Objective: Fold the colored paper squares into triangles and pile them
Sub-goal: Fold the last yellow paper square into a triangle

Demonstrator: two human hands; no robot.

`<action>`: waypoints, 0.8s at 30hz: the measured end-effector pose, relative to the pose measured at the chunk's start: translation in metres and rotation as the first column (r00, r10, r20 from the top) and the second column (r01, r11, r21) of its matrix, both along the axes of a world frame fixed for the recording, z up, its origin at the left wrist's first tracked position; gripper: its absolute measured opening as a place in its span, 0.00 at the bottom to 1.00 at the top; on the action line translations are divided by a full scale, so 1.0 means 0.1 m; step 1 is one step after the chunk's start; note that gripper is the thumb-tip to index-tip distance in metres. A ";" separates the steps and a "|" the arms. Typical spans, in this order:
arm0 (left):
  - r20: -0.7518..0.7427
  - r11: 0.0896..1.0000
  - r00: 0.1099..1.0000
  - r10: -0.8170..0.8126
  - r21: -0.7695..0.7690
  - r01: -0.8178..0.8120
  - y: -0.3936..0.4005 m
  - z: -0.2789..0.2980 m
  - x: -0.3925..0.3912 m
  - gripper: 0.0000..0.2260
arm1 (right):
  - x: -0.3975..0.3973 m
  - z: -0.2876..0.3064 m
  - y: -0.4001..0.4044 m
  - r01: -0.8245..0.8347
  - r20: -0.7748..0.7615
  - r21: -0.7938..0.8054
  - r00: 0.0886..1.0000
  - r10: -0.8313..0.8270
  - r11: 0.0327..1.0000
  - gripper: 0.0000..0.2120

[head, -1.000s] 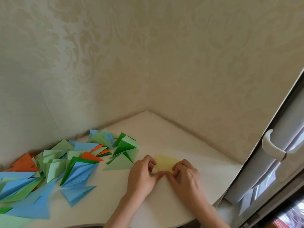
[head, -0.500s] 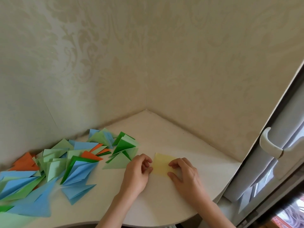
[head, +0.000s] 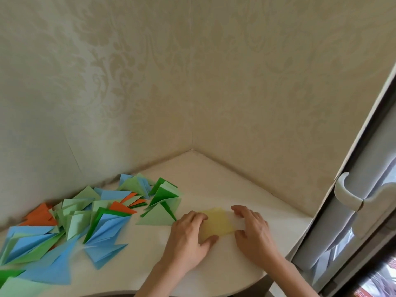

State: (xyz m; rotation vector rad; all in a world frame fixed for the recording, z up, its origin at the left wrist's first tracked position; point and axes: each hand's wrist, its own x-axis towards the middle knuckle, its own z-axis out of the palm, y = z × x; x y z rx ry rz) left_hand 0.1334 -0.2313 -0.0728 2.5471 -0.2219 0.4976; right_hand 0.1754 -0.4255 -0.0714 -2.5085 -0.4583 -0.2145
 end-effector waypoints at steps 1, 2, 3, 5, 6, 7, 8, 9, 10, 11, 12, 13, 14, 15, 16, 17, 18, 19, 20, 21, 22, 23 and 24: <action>-0.024 1.000 1.000 0.001 0.013 -0.001 0.03 0.02 0.02 0.26 | 0.01 0.01 -0.01 -0.019 -0.023 -0.001 1.000 0.019 1.000 0.30; -0.035 1.000 0.999 -0.001 0.023 0.002 0.06 0.03 0.04 0.28 | 0.00 0.01 0.00 -0.036 -0.033 -0.002 0.999 0.036 0.999 0.31; -0.037 0.999 0.999 -0.012 0.036 0.014 0.08 0.04 0.05 0.29 | -0.01 0.01 0.01 -0.051 -0.035 -0.008 0.998 0.051 0.999 0.31; -0.041 0.996 0.998 -0.044 0.069 0.047 0.11 0.05 0.07 0.31 | -0.04 0.02 0.06 -0.077 -0.026 -0.010 0.997 0.077 0.997 0.30; -0.041 0.995 0.997 -0.062 0.081 0.065 0.13 0.05 0.07 0.31 | -0.04 0.01 0.09 -0.088 -0.026 -0.008 0.996 0.088 0.996 0.29; -0.036 0.993 0.996 -0.081 0.088 0.084 0.16 0.05 0.08 0.30 | -0.05 0.01 0.11 -0.096 -0.031 -0.008 0.995 0.096 0.995 0.27; -0.027 0.990 0.995 -0.100 0.094 0.102 0.18 0.06 0.08 0.28 | -0.06 0.00 0.13 -0.103 -0.033 -0.013 0.994 0.103 0.995 0.25; -0.017 0.987 0.993 -0.119 0.104 0.120 0.20 0.07 0.08 0.26 | -0.06 0.00 0.15 -0.111 -0.027 -0.019 0.994 0.110 0.994 0.23; -0.008 0.983 0.990 -0.140 0.120 0.140 0.22 0.08 0.08 0.25 | -0.06 0.00 0.17 -0.117 -0.020 -0.025 0.993 0.116 0.993 0.22; -0.005 0.978 0.987 -0.160 0.136 0.159 0.23 0.08 0.09 0.23 | -0.06 0.01 0.18 -0.124 -0.021 -0.026 0.992 0.124 0.992 0.23; -0.012 0.976 0.985 -0.170 0.133 0.170 0.24 0.08 0.08 0.22 | -0.05 0.02 0.18 -0.139 -0.021 -0.024 0.990 0.139 0.990 0.25; -0.028 0.979 0.985 -0.170 0.111 0.172 0.25 0.07 0.09 0.20 | -0.02 0.02 0.17 -0.164 -0.024 -0.030 0.986 0.163 0.986 0.27; -0.043 0.982 0.985 -0.167 0.079 0.170 0.26 0.06 0.09 0.20 | 0.02 0.02 0.15 -0.193 -0.029 -0.051 0.981 0.191 0.980 0.29; -0.055 0.985 0.985 -0.165 0.049 0.168 0.28 0.05 0.10 0.19 | 0.07 0.02 0.13 -0.223 -0.041 -0.082 0.975 0.220 0.971 0.31; -0.073 0.986 0.984 -0.164 0.024 0.166 0.28 0.05 0.10 0.19 | 0.12 0.02 0.11 -0.247 -0.055 -0.119 0.969 0.242 0.962 0.31; -0.091 0.986 0.982 -0.164 0.001 0.165 0.29 0.07 0.11 0.19 | 0.17 0.00 0.08 -0.262 -0.068 -0.151 0.965 0.254 0.953 0.30; -0.103 0.987 0.981 -0.162 -0.016 0.161 0.29 0.08 0.12 0.19 | 0.20 -0.01 0.06 -0.269 -0.070 -0.174 0.963 0.261 0.947 0.30; -0.110 0.988 0.982 -0.152 -0.028 0.150 0.30 0.08 0.12 0.19 | 0.23 -0.01 0.06 -0.272 -0.057 -0.190 0.962 0.266 0.943 0.31; -0.115 0.990 0.984 -0.139 -0.037 0.136 0.31 0.07 0.12 0.19 | 0.24 -0.01 0.06 -0.272 -0.041 -0.196 0.962 0.270 0.942 0.31; -0.124 0.991 0.983 -0.132 -0.051 0.126 0.32 0.06 0.10 0.21 | 0.26 -0.01 0.06 -0.269 -0.026 -0.184 0.963 0.269 0.945 0.32; -0.139 0.990 0.981 -0.133 -0.067 0.124 0.33 0.04 0.09 0.23 | 0.27 0.00 0.07 -0.262 -0.015 -0.160 0.965 0.263 0.952 0.32; -0.155 0.989 0.978 -0.137 -0.079 0.126 0.34 0.02 0.07 0.25 | 0.27 0.00 0.08 -0.254 -0.008 -0.141 0.967 0.255 0.957 0.30; -0.164 0.988 0.977 -0.139 -0.084 0.127 0.34 0.01 0.06 0.27 | 0.27 0.00 0.09 -0.245 -0.003 -0.136 0.969 0.247 0.960 0.28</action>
